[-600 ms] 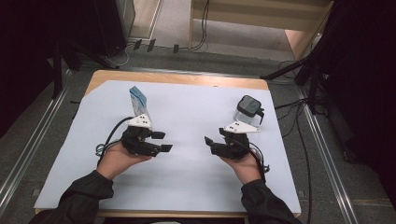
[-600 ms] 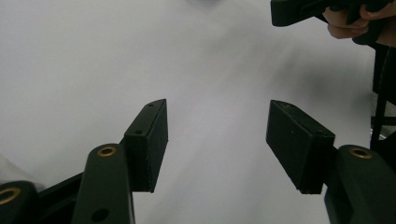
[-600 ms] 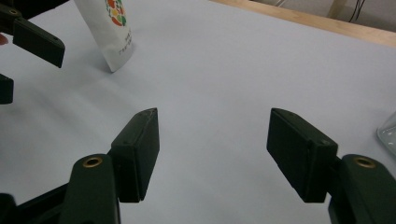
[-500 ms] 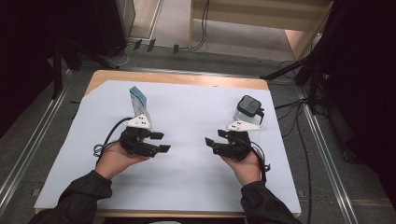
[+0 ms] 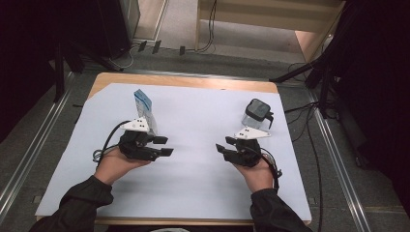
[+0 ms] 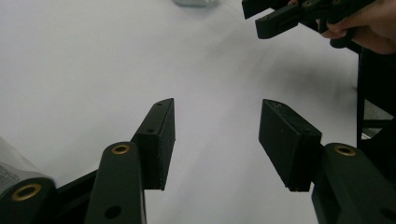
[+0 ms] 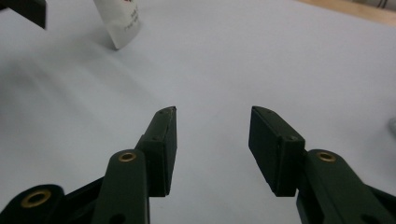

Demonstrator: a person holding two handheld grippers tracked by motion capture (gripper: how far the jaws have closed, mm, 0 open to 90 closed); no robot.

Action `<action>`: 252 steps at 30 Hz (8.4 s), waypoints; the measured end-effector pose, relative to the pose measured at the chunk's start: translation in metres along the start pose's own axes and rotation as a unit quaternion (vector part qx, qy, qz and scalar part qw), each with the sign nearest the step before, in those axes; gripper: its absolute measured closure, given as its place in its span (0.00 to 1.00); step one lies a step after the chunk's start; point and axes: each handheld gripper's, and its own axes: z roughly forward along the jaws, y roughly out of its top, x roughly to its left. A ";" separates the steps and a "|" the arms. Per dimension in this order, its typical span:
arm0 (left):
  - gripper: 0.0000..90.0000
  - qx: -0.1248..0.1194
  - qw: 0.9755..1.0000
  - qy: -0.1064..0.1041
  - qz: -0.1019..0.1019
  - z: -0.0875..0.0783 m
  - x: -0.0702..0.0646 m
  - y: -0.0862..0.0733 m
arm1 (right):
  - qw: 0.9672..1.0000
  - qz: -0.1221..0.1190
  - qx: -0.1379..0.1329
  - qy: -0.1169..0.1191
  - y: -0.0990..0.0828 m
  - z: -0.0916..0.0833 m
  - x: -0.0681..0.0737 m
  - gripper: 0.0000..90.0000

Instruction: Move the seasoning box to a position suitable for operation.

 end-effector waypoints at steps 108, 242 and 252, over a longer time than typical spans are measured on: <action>0.39 0.022 0.998 0.018 0.048 -0.001 -0.013 -0.011 | 0.961 0.202 -0.041 -0.184 -0.014 -0.006 -0.130 0.13; 0.36 0.037 0.998 0.050 0.025 0.005 0.005 -0.010 | 0.999 0.040 -0.005 -0.031 -0.001 0.103 0.060 0.12; 0.36 0.033 0.998 0.055 0.020 0.003 0.007 -0.010 | 0.999 0.042 -0.002 -0.022 0.002 0.078 0.064 0.10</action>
